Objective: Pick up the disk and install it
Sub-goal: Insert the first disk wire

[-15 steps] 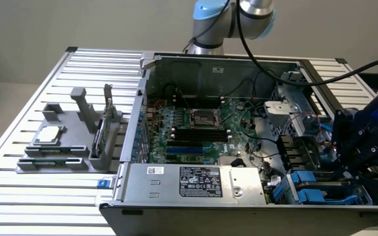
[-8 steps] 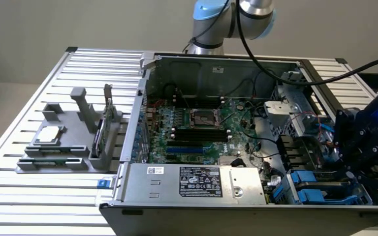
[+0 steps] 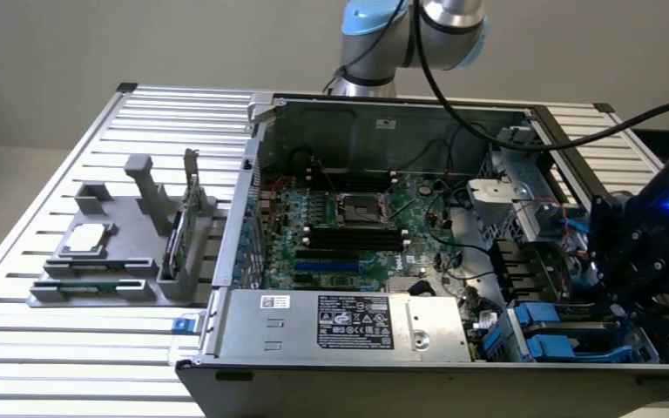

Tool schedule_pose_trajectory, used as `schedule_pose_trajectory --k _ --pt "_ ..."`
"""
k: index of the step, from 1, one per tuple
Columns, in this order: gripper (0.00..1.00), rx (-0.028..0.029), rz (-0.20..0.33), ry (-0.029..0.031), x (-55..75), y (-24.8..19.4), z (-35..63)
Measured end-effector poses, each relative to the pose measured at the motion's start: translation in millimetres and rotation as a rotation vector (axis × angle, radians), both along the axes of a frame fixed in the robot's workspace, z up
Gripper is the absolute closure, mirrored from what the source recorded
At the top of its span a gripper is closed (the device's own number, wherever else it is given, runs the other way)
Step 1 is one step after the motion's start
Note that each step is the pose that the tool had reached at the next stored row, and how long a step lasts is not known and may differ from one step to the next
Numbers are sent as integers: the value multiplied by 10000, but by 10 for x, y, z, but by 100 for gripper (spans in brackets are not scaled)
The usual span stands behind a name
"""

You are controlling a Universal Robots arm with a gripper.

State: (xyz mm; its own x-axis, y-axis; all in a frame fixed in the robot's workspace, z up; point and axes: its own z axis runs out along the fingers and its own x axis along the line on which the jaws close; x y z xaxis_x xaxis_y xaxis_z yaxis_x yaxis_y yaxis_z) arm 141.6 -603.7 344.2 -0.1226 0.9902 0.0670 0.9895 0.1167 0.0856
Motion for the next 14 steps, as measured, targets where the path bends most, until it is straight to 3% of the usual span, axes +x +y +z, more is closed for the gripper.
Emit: schedule_pose_trajectory --k 7,14 --pt "83 -65 -1 -182 -28 16 -16" --pt "83 -126 1 -263 -54 41 -28"
